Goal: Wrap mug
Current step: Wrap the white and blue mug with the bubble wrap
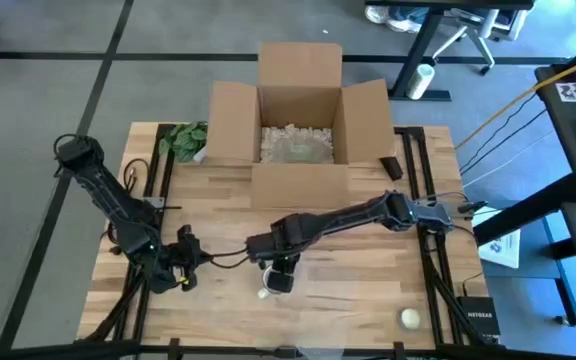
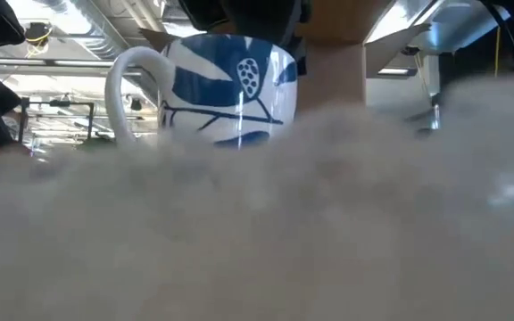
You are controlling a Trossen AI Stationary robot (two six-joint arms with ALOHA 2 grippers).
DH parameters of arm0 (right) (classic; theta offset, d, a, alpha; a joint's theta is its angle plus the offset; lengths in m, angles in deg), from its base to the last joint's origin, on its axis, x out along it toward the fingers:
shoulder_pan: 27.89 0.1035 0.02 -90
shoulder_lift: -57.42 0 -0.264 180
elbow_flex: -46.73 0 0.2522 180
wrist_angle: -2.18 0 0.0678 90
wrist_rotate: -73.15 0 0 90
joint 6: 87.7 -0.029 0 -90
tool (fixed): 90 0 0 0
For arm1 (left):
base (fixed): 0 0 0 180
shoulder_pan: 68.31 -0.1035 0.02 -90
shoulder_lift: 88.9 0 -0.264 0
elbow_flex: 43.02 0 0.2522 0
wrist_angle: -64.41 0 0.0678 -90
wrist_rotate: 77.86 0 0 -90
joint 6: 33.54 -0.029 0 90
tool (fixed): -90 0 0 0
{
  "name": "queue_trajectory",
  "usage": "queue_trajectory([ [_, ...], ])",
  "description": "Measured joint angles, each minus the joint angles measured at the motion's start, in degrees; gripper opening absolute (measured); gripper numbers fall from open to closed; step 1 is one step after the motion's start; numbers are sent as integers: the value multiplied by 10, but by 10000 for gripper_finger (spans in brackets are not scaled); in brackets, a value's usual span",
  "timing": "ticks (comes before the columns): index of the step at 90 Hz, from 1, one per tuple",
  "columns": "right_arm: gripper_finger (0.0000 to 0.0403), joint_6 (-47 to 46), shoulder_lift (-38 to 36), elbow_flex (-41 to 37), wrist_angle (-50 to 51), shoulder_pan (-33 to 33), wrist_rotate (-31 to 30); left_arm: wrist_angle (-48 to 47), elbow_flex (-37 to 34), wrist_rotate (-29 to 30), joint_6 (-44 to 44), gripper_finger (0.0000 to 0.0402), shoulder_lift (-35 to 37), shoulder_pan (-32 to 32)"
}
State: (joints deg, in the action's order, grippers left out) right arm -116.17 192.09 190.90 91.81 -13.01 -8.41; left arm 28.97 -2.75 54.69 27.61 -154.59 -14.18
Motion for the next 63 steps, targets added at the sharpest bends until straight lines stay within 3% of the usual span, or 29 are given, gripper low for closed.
queue_trajectory([
  [63,51,16,-15,0,-5,-11,16,-3,0,0,0,0,0,0],
])
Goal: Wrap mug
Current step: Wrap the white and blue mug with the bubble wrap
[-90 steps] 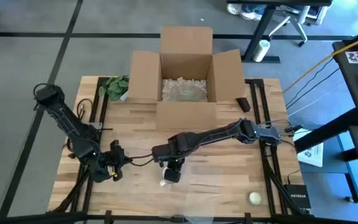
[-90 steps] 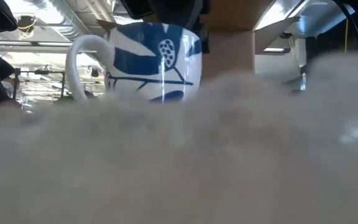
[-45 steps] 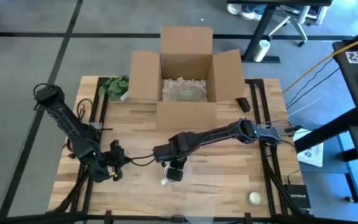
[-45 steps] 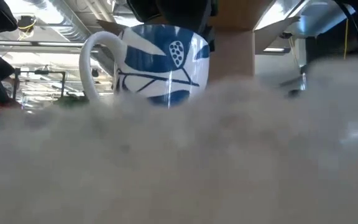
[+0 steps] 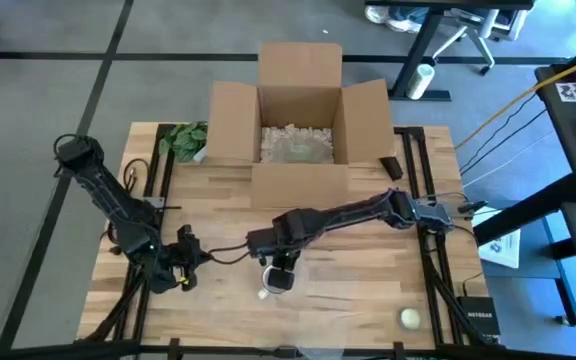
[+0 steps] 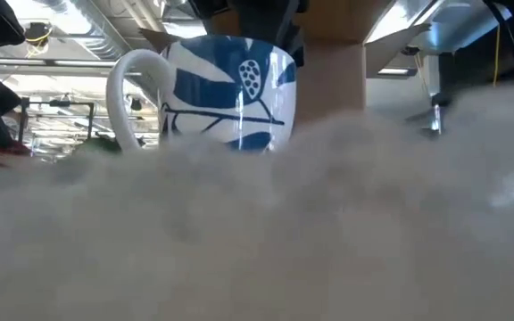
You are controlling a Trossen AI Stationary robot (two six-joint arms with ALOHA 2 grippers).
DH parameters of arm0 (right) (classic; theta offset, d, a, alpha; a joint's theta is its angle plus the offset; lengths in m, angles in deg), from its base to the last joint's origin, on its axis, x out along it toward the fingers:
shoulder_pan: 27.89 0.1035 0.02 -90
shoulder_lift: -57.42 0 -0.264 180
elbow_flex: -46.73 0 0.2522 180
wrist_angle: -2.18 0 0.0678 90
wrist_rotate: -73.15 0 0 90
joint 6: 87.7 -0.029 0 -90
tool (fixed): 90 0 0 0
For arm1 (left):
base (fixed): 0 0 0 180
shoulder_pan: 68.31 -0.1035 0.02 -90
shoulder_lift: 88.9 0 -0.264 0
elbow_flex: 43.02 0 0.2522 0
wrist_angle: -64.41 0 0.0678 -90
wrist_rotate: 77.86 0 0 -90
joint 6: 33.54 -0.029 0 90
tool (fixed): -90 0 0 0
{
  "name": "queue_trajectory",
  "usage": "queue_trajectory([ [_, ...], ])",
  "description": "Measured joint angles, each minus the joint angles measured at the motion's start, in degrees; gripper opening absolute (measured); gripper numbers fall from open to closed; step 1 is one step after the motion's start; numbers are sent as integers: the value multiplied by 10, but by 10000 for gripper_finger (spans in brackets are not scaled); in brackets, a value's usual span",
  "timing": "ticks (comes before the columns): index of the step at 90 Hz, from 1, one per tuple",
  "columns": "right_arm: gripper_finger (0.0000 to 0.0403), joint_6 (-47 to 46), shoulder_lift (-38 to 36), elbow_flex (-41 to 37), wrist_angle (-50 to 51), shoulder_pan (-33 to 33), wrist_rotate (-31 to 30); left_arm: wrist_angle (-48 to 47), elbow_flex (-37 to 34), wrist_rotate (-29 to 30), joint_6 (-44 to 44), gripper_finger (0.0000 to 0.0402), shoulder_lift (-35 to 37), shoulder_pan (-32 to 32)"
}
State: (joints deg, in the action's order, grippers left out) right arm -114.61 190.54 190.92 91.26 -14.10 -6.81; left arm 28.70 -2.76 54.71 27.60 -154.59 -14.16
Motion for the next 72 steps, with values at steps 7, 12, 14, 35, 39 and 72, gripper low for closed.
queue_trajectory([
  [7,51,-1,0,0,4,-3,7,-1,0,0,0,0,0,0],
  [12,51,-4,-2,0,18,-4,7,-2,0,0,0,0,0,0],
  [14,51,-7,-4,0,26,-4,6,-2,0,0,0,0,0,0],
  [35,51,-27,-57,0,75,4,-82,-2,0,0,0,0,0,0],
  [39,51,-33,-75,0,82,6,-107,-2,0,0,0,0,0,0],
  [72,51,-242,-187,-12,147,182,-366,0,0,0,-3,0,0,0],
])
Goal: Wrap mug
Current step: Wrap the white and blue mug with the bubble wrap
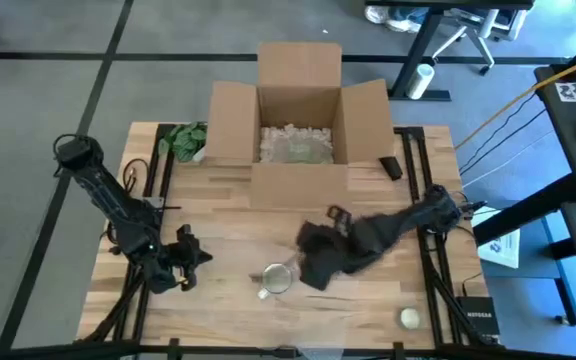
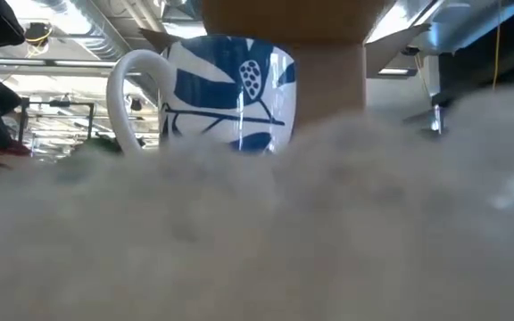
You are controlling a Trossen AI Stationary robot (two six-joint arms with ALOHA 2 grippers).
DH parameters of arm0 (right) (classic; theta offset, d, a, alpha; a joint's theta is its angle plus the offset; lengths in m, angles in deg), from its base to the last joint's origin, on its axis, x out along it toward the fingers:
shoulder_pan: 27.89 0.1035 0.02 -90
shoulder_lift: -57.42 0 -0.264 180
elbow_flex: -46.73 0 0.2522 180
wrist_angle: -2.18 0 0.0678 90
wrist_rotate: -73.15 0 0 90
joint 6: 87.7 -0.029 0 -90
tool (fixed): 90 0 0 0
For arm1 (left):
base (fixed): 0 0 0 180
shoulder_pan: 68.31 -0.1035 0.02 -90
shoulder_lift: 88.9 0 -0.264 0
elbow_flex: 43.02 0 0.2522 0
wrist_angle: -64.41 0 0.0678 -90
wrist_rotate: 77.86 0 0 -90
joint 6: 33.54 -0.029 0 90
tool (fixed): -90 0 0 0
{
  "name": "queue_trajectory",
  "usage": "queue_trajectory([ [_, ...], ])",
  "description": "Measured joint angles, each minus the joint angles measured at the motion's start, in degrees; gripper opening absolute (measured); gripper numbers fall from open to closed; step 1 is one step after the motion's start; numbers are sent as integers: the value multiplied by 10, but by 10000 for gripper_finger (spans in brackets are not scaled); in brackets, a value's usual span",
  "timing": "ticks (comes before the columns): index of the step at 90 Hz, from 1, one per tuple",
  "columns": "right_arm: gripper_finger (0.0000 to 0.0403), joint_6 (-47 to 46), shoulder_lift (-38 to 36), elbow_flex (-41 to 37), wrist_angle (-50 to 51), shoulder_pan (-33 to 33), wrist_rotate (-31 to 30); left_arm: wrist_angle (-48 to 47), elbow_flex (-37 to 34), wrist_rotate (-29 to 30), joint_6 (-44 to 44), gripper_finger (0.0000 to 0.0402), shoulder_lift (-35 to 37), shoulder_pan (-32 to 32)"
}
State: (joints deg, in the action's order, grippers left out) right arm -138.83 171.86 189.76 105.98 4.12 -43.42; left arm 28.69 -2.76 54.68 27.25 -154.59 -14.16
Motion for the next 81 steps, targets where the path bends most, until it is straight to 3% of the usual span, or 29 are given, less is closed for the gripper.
queue_trajectory([
  [22,51,-269,-10,-80,-2,169,-115,4,0,0,-3,0,0,0],
  [36,51,-501,-10,-193,-11,253,-182,32,0,0,-32,0,0,3],
  [49,51,-647,-10,-327,-81,305,-294,91,0,0,-92,0,0,7],
  [57,51,-699,-9,-408,-146,317,-354,105,0,1,-117,0,2,6],
  [70,45,-684,-16,-526,-291,312,-455,109,0,3,-120,0,12,-3],
  [81,23,-680,-42,-603,-340,300,-484,110,0,3,-125,0,25,-14],
])
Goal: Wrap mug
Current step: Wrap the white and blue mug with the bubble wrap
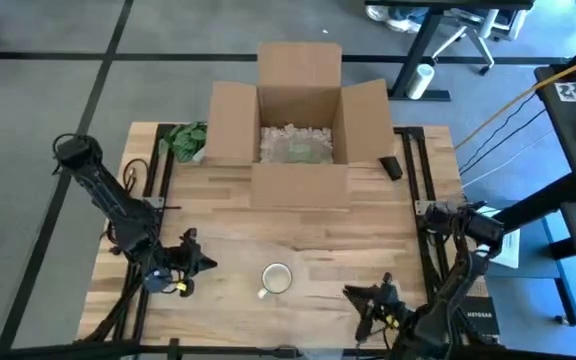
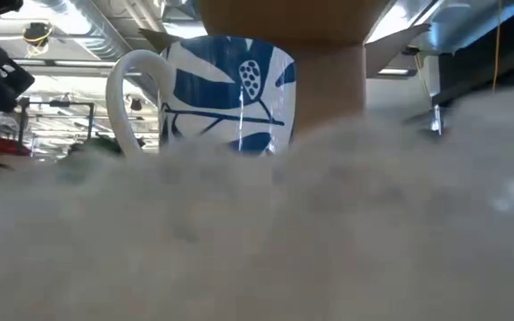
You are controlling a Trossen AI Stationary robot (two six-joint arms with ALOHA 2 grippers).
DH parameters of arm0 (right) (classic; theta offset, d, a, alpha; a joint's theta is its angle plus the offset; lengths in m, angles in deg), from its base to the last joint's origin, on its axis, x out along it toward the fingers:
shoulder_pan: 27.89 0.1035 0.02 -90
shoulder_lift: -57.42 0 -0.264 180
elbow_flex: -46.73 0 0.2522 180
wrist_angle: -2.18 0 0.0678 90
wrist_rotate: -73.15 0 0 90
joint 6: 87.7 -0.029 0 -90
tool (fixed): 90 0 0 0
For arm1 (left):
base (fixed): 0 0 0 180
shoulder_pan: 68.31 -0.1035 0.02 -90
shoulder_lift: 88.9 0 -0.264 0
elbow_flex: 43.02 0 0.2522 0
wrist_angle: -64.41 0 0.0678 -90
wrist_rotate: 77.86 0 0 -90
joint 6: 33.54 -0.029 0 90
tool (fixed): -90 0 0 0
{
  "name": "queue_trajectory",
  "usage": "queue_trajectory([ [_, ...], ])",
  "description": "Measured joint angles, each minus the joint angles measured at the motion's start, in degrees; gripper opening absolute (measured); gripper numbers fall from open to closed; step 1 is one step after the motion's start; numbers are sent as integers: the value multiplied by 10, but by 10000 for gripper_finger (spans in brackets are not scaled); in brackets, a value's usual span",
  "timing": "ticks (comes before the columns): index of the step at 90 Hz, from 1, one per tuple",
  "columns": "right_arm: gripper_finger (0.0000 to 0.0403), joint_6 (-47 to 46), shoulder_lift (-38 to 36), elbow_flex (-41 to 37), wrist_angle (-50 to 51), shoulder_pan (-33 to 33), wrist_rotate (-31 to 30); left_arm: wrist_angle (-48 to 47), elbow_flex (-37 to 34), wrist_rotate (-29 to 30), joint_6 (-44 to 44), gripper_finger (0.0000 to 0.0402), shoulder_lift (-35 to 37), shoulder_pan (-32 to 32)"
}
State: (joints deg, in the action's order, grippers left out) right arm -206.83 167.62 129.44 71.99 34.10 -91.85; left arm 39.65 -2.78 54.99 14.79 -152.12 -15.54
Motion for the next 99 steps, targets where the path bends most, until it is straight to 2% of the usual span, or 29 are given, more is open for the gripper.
queue_trajectory([
  [8,4,0,-34,-63,-32,-1,-14,7,0,0,-11,0,12,-15],
  [21,2,12,-109,-167,-75,-1,-19,32,0,0,-55,0,27,-50],
  [32,0,74,-175,-252,-136,3,-9,56,0,0,-92,0,37,-84],
  [45,0,213,-254,-359,-269,3,46,86,0,0,-127,0,47,-124],
  [58,0,432,-330,-492,-536,2,100,118,0,0,-148,0,57,-160],
  [70,0,623,-375,-609,-817,-11,156,123,0,0,-162,0,59,-181],
  [80,0,757,-386,-661,-994,-48,224,122,0,0,-171,0,59,-193],
  [88,0,841,-386,-666,-1054,-88,322,127,0,0,-179,0,59,-201],
  [99,0,881,-385,-649,-1050,-137,458,184,-14,0,-205,0,59,-206],
])
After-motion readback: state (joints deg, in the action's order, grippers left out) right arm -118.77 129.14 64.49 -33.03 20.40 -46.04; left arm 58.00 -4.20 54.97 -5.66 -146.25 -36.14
